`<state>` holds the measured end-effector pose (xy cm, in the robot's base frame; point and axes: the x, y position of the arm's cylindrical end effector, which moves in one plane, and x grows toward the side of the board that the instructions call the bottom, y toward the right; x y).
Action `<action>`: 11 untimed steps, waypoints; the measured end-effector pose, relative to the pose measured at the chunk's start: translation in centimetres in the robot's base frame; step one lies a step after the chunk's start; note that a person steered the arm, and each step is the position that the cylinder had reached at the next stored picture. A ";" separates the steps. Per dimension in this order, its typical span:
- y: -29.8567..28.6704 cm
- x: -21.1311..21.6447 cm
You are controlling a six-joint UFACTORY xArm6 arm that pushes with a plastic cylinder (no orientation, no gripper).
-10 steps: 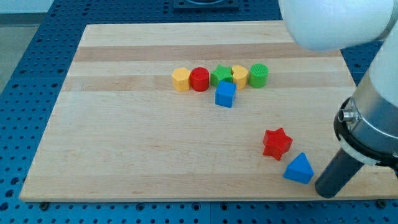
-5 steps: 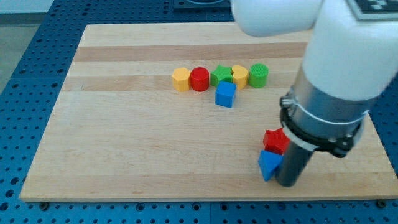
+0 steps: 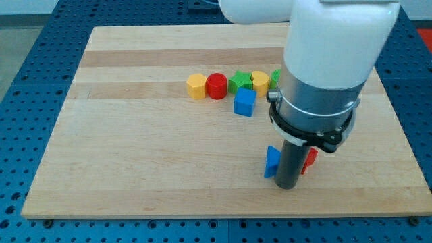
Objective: Move the blue triangle to the blue cube
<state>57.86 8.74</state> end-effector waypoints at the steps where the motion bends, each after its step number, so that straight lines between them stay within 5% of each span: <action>1: 0.0 -0.5; 11: -1.0 -5.9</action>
<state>52.00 7.70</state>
